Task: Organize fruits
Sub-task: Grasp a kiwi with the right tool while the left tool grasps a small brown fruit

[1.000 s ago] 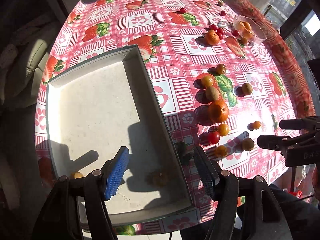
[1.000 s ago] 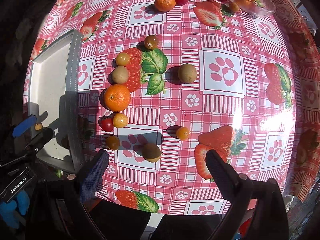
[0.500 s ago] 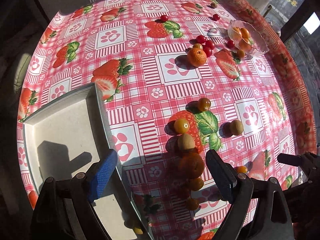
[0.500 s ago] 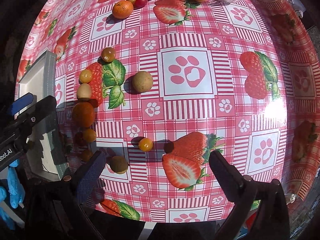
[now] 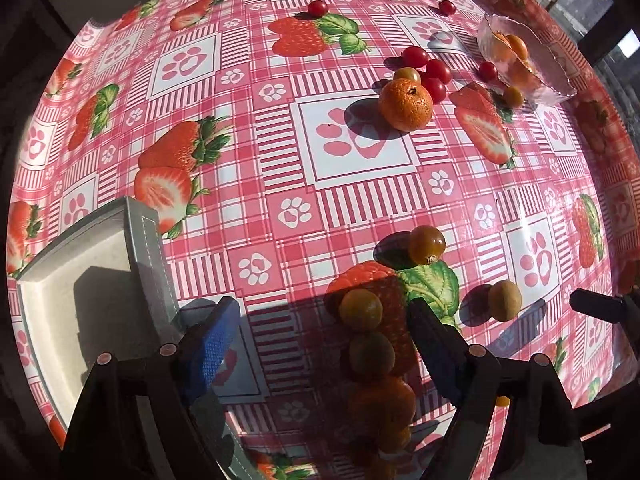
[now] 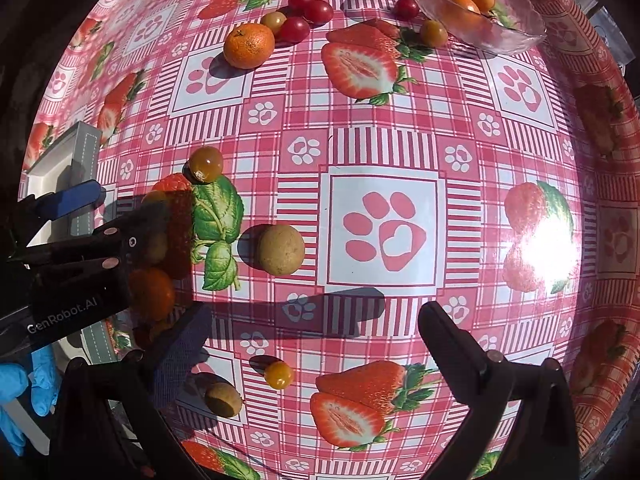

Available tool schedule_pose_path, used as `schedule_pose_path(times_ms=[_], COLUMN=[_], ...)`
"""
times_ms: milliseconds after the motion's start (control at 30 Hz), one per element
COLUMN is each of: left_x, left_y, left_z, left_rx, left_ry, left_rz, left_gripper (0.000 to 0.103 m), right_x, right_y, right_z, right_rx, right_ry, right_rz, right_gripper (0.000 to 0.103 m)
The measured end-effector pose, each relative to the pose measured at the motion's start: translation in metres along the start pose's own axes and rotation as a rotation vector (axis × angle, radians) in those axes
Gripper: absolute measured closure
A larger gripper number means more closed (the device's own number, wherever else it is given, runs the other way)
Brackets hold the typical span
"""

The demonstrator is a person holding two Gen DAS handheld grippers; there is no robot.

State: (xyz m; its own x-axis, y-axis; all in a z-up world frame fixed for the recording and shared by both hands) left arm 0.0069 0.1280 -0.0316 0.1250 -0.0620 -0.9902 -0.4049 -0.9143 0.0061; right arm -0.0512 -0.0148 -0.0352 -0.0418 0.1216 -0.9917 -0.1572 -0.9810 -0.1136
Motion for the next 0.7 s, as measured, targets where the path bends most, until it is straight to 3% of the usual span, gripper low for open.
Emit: schedule_pose_path(times_ms=[167,233,300,333,400,500,700], left_x=[0.012,0.011,0.010,0.009,0.007,0.004,-0.006], left_y=[0.000,0.003,0.005,0.008,0.012,0.018,0.013], left_z=[0.006,0.008,0.009,0.009,0.008,0.004,-0.002], left_rx=[-0.013,-0.005,-0.001,0.000,0.004,0.014,-0.028], left_ry=[-0.031,-0.026,-0.019,-0.015,-0.005,0.006,0.029], left_rz=[-0.007,-0.007,-0.008,-0.008,-0.004,0.014,0.081], left_gripper=[0.033,0.036,0.043,0.046,0.062,0.080,0.080], right_x=[0.009,0.011,0.013,0.013,0.013,0.011,-0.008], right_y=[-0.020,-0.030,-0.040,-0.043,-0.047,-0.050,-0.036], right_z=[-0.016,-0.017,-0.017,-0.018,-0.021,-0.021,-0.021], right_rx=[-0.069,-0.102,-0.137,-0.150,-0.163,-0.137,-0.087], right_ry=[0.016,0.014,0.019,0.026,0.037,0.022,0.022], right_rz=[0.006,0.008,0.034,0.041,0.048,0.011,-0.065], right_gripper=[0.005,0.037,0.043,0.052,0.075,0.075,0.075])
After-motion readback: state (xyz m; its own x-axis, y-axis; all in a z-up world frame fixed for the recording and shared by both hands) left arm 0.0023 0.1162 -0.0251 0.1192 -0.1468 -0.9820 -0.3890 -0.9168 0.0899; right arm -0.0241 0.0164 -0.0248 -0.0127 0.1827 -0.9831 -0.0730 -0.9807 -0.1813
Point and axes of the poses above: each gripper's, at about its wrist camera, not at the fingertips, and x roughly the way its jaws point, y to its right, z to its underside, the point moved 5 cm from there along x, roughly the way its jaws point, and after that the axes turned 12 degrees about x, right-handed, at the moved point
